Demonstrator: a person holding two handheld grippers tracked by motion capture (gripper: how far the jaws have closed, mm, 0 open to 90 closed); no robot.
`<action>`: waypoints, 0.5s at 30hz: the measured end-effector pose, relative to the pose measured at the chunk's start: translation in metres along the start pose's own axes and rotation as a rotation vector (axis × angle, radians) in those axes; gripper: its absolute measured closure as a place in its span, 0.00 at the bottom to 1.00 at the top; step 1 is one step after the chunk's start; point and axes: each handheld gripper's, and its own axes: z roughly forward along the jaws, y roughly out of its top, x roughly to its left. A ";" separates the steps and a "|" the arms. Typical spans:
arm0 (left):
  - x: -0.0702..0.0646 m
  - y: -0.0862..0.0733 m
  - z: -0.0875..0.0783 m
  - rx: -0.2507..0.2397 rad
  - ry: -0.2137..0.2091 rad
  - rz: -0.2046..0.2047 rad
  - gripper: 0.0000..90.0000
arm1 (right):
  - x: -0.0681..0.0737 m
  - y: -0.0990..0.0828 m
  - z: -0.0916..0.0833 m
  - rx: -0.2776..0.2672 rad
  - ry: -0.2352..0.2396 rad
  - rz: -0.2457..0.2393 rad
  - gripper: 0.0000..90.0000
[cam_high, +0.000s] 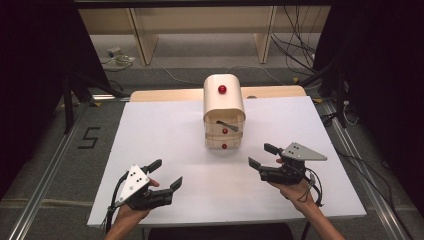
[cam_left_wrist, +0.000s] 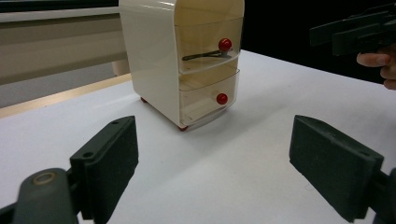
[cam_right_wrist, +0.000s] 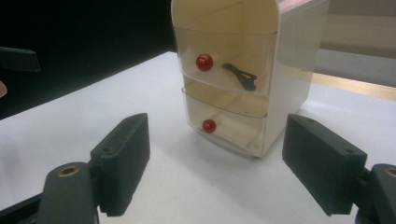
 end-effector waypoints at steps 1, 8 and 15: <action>0.000 0.000 0.000 0.000 0.000 0.000 0.17 | 0.000 0.000 0.000 0.001 -0.001 0.000 0.27; 0.000 -0.001 -0.001 -0.002 0.000 -0.004 0.17 | 0.001 -0.001 -0.003 -0.002 -0.001 -0.005 0.27; 0.000 -0.001 0.000 0.003 -0.003 -0.002 0.17 | 0.000 -0.004 -0.006 0.001 -0.008 -0.007 0.27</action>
